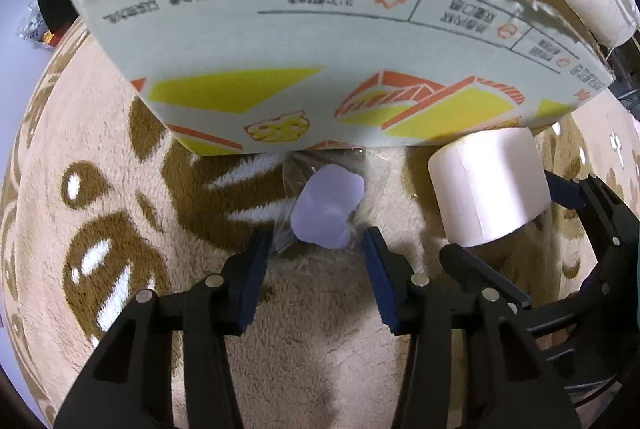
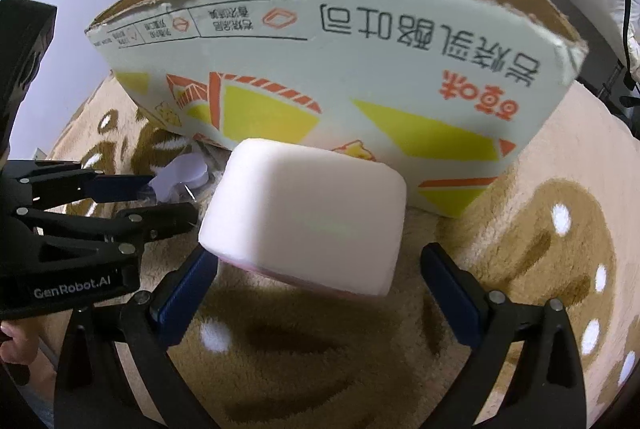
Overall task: Organize soft objects
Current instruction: 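Lower the left tool onto the clear bag while the right tool closes on the cake cushion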
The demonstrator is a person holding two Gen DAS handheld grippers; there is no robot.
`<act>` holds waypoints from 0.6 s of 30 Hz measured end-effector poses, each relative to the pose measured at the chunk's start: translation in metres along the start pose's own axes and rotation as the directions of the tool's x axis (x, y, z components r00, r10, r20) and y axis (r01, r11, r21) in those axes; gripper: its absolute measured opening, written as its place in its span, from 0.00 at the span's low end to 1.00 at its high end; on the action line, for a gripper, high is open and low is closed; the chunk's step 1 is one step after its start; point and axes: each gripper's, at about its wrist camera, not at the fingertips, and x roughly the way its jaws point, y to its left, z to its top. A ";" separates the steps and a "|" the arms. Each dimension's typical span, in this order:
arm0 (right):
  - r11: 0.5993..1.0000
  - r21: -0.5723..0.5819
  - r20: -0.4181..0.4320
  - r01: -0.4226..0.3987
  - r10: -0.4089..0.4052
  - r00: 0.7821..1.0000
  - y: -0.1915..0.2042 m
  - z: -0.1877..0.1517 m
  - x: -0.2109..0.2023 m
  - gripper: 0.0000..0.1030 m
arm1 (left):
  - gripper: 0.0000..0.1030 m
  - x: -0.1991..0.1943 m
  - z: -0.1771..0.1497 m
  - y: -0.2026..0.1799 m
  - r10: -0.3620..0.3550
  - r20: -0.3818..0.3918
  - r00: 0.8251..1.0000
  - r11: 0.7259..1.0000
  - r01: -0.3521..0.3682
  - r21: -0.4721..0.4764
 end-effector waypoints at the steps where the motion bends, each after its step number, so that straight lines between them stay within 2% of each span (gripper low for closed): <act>1: 1.000 -0.001 0.003 -0.003 0.003 1.000 0.000 0.000 -0.001 1.00 | 0.45 -0.005 -0.004 0.003 -0.001 0.002 1.000 1.000 0.001 0.001; 4: 1.000 -0.005 0.006 -0.013 0.013 1.000 -0.003 -0.002 -0.004 0.98 | 0.44 -0.006 -0.006 0.002 0.000 0.007 1.000 1.000 0.000 0.002; 11: 0.999 -0.007 0.006 -0.050 0.050 0.999 -0.002 -0.002 -0.011 0.88 | 0.44 -0.020 -0.010 0.001 0.031 0.020 0.999 1.000 -0.031 0.006; 13: 0.998 -0.013 0.003 -0.059 0.059 0.998 -0.005 -0.002 -0.015 0.82 | 0.44 -0.025 -0.017 0.000 0.036 0.027 0.999 0.999 -0.036 0.004; 18: 0.999 -0.030 0.009 -0.036 0.036 0.999 -0.006 0.000 -0.029 0.59 | 0.44 -0.044 -0.029 -0.005 0.053 0.058 0.997 0.999 -0.053 -0.005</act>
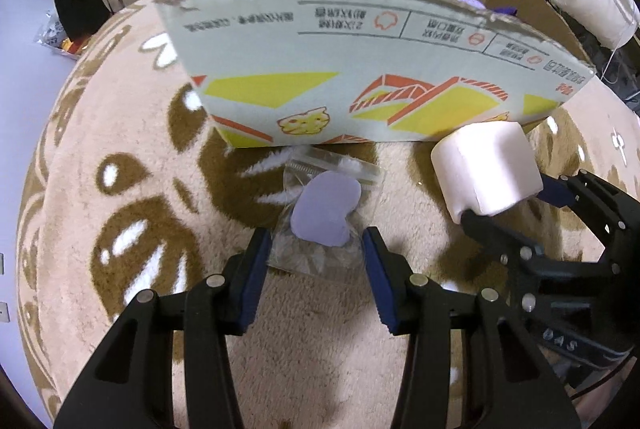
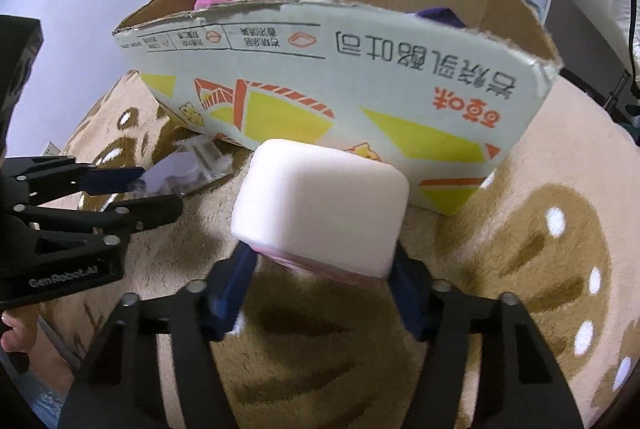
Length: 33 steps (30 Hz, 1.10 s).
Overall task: Organize soft objects
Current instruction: 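Lower the left tool onto the clear bag while the right tool closes on the cake cushion, then lift the clear bag with the left tool while the right tool carries the cushion over the box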
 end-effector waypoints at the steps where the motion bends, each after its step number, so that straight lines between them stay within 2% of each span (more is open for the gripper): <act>1: 1.000 0.002 0.000 -0.002 0.002 1.000 -0.001 0.000 -0.003 0.57 | 0.44 -0.005 -0.003 0.000 0.004 0.008 1.000 1.000 -0.004 0.003; 6: 1.000 0.020 0.016 -0.009 0.009 1.000 0.000 -0.005 -0.019 0.45 | 0.44 -0.038 -0.019 -0.005 0.029 0.059 0.998 1.000 -0.030 0.003; 10: 0.999 0.037 0.061 -0.007 0.004 0.998 -0.007 -0.007 -0.041 0.43 | 0.44 -0.061 -0.024 -0.007 0.051 0.101 0.994 0.999 -0.050 -0.013; 15: 0.997 0.064 0.154 0.034 -0.044 0.987 -0.007 -0.009 -0.071 0.39 | 0.44 -0.098 -0.034 -0.017 0.084 0.213 0.974 0.996 -0.080 -0.025; 20: 0.995 0.078 0.293 0.059 -0.080 0.953 -0.010 -0.011 -0.111 0.36 | 0.44 -0.132 -0.039 -0.016 0.119 0.329 0.937 0.992 -0.100 -0.074; 22: 0.996 0.065 0.338 0.067 -0.085 0.937 -0.006 -0.012 -0.120 0.35 | 0.44 -0.141 -0.037 -0.002 0.124 0.379 0.917 0.991 -0.093 -0.099; 25: 0.997 0.054 0.404 0.062 -0.078 0.911 -0.003 -0.009 -0.135 0.34 | 0.44 -0.155 -0.028 0.015 0.141 0.457 0.878 0.987 -0.089 -0.133; 28: 0.997 0.034 0.451 0.071 -0.078 0.889 0.002 -0.002 -0.142 0.34 | 0.44 -0.166 -0.021 0.023 0.144 0.511 0.847 0.985 -0.075 -0.152; 33: 0.997 0.030 0.496 0.076 -0.081 0.865 0.006 0.004 -0.150 0.30 | 0.44 -0.176 -0.011 0.022 0.144 0.562 0.814 0.988 -0.085 -0.130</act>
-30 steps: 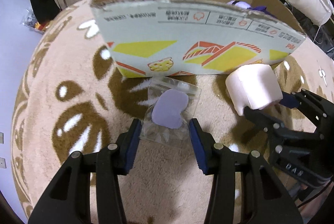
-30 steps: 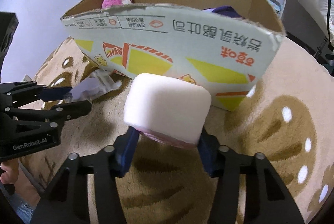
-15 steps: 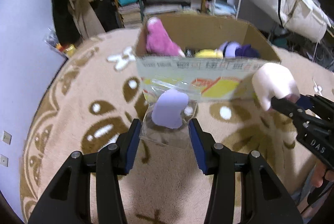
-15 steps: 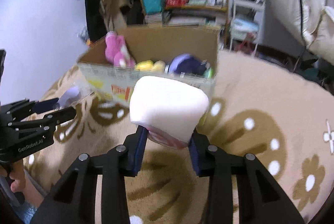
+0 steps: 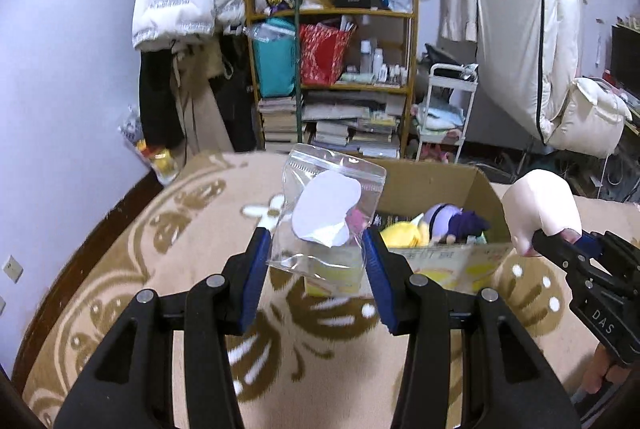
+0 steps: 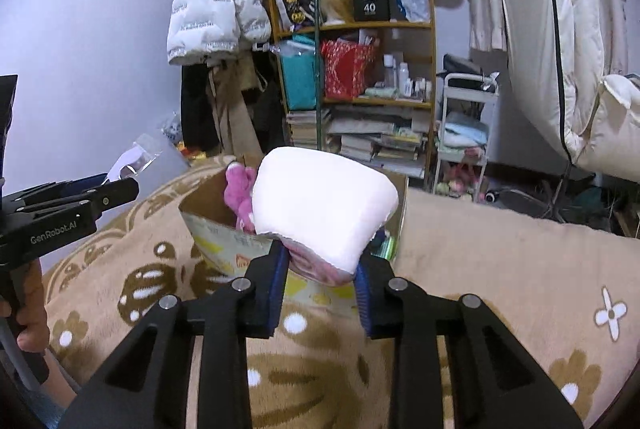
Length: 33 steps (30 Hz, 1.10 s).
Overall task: Organize soft objects
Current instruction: 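Lift the clear bag with the left tool while the right tool carries the cushion over the box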
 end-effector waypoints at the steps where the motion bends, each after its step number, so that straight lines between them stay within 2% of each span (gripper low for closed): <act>1: 1.000 0.004 0.006 -0.001 0.001 1.000 0.000 0.001 0.001 0.30 | 0.44 0.000 0.002 -0.002 0.002 0.011 1.000 1.000 -0.002 0.008; 7: 0.999 0.034 0.012 -0.002 0.002 1.000 -0.007 0.008 0.012 0.29 | 0.44 0.013 0.016 -0.013 -0.024 0.060 0.998 0.999 0.021 0.048; 10: 0.999 0.053 0.009 -0.002 0.002 1.000 -0.014 0.011 0.022 0.30 | 0.44 0.025 0.018 -0.014 -0.023 0.058 0.998 0.999 0.020 0.047; 15: 0.998 0.068 0.008 -0.011 0.011 1.000 -0.020 0.016 0.037 0.31 | 0.45 0.047 0.018 -0.012 -0.030 0.029 0.999 0.999 0.029 0.034; 25: 0.996 0.081 -0.024 -0.040 0.042 0.999 -0.026 0.015 0.067 0.39 | 0.45 0.085 0.013 -0.017 -0.044 -0.039 0.998 0.996 0.046 0.070; 29: 0.993 0.107 -0.044 -0.043 0.048 0.998 -0.033 0.014 0.078 0.41 | 0.45 0.100 0.009 -0.021 -0.058 -0.086 0.995 0.995 0.064 0.074; 33: 0.990 0.133 -0.063 -0.048 0.057 0.996 -0.040 0.012 0.086 0.45 | 0.46 0.110 0.007 -0.024 -0.053 -0.100 0.994 0.995 0.061 0.082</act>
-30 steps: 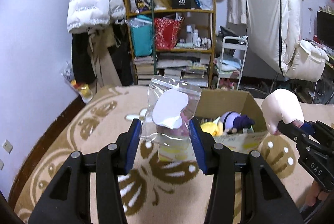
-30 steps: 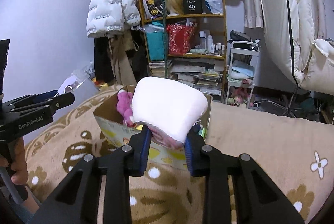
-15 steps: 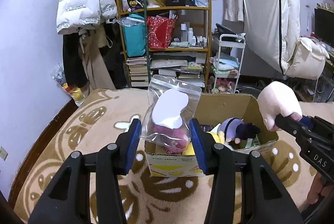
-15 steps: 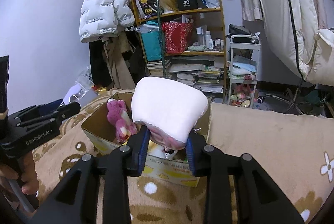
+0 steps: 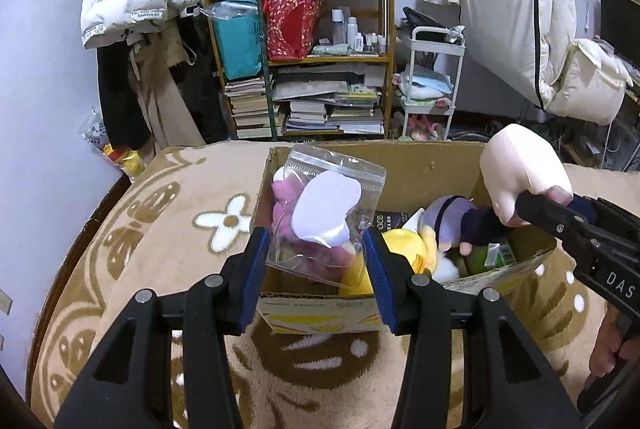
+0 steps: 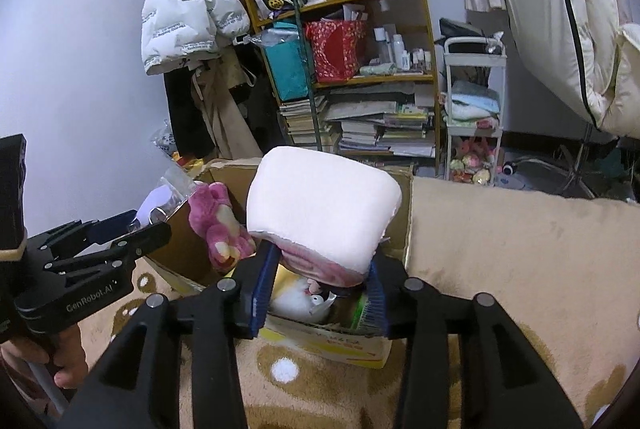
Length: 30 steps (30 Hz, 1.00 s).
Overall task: Organize soft objects
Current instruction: 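Lift the clear bag with the left tool while the right tool carries the cushion over the box, then open both tools to drop the bag and cushion into the box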
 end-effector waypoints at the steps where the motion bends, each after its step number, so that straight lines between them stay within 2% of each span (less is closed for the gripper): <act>1: 1.000 0.006 -0.004 -0.002 0.002 1.000 -0.002 0.000 0.002 0.45 | 0.46 0.002 0.000 0.000 -0.003 -0.006 1.000 1.000 0.003 -0.003; 5: 1.000 0.023 -0.014 -0.006 0.006 1.000 -0.005 0.000 0.006 0.47 | 0.48 0.003 -0.002 0.002 -0.005 -0.011 1.000 1.000 0.005 -0.010; 7: 1.000 0.014 -0.016 0.012 -0.012 1.000 -0.004 0.000 0.007 0.49 | 0.56 0.004 -0.002 0.002 -0.001 -0.012 1.000 1.000 0.001 -0.006; 13: 1.000 0.019 -0.051 0.000 0.001 0.999 -0.004 -0.003 0.016 0.55 | 0.66 0.007 -0.004 0.002 0.027 -0.032 0.999 1.000 -0.027 0.002; 16: 1.000 0.021 -0.057 0.001 0.000 0.998 -0.003 -0.004 0.016 0.66 | 0.76 -0.001 -0.005 0.003 0.047 -0.015 0.999 0.999 -0.047 0.011; 18: 1.000 0.019 -0.032 -0.003 0.004 0.999 -0.001 -0.003 0.010 0.79 | 0.83 -0.008 -0.005 0.005 0.064 0.002 0.998 0.998 -0.064 0.014; 23: 1.000 -0.003 0.025 0.011 -0.010 1.000 0.004 0.001 -0.005 0.94 | 0.89 -0.023 -0.006 0.013 0.086 0.016 0.996 0.996 -0.086 -0.018; 30: 1.000 -0.016 0.052 0.011 -0.011 0.999 0.008 0.003 -0.019 0.98 | 0.97 -0.052 -0.008 0.015 0.134 0.076 0.988 0.991 -0.133 -0.019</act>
